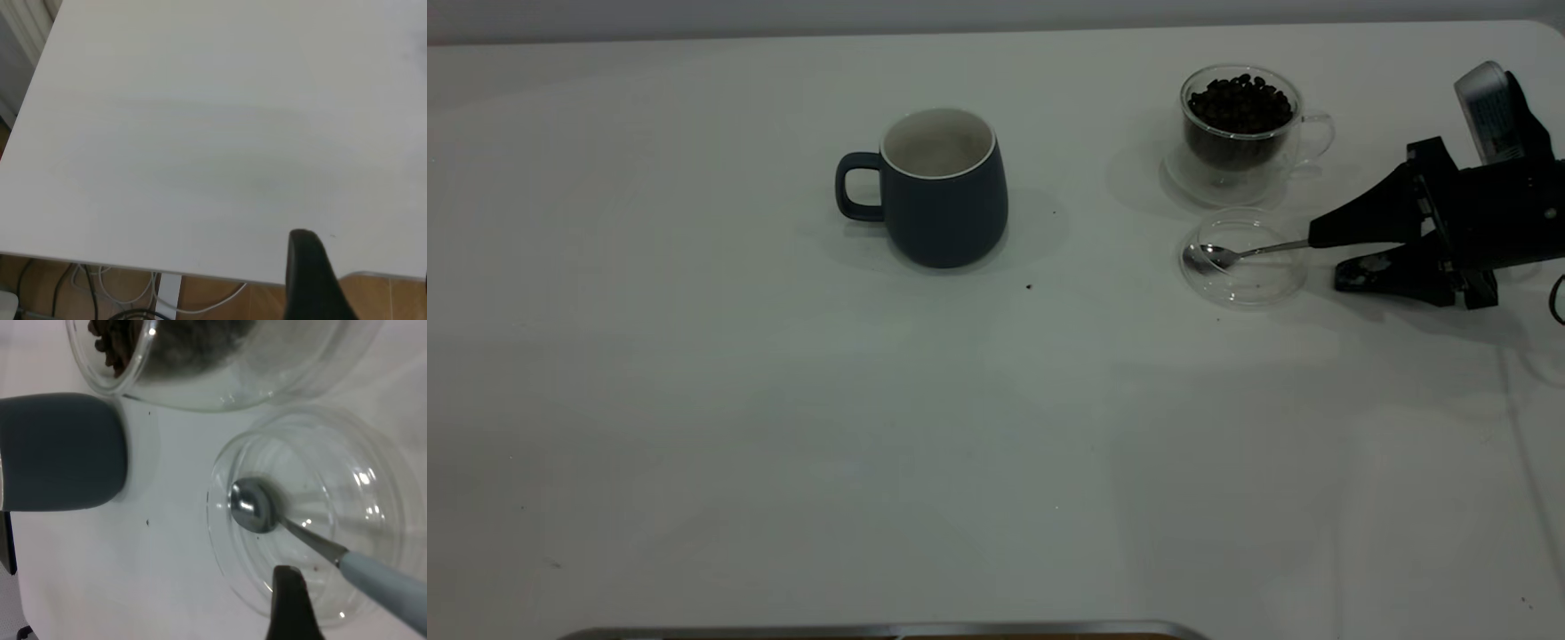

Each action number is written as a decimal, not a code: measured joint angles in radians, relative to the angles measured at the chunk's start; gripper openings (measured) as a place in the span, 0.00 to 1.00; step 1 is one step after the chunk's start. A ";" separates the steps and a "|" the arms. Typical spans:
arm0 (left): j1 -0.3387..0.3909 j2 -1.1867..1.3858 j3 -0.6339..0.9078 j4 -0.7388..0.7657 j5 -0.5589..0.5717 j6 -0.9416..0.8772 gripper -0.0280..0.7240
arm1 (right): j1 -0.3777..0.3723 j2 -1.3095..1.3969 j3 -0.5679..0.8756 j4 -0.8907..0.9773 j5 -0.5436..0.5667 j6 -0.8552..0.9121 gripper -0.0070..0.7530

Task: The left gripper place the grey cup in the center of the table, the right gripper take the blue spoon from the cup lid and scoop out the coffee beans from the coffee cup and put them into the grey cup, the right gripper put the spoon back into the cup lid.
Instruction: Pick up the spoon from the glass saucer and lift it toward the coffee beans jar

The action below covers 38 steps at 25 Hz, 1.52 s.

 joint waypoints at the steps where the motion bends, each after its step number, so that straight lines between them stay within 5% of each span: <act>1: 0.000 0.000 0.000 0.000 0.000 0.000 0.67 | 0.000 0.000 0.000 0.012 0.000 -0.003 0.71; 19: 0.000 0.000 0.000 0.000 0.000 -0.004 0.67 | 0.000 0.000 0.000 0.083 0.000 -0.033 0.66; 24: 0.000 0.000 0.000 0.000 0.000 -0.004 0.67 | 0.000 0.000 0.000 0.077 0.000 -0.034 0.55; 33: 0.000 0.000 0.000 0.000 0.000 -0.004 0.67 | 0.000 0.000 -0.001 0.066 0.046 -0.049 0.19; 38: 0.000 0.000 0.000 0.000 0.000 -0.004 0.67 | 0.000 -0.001 -0.001 0.044 0.069 -0.055 0.14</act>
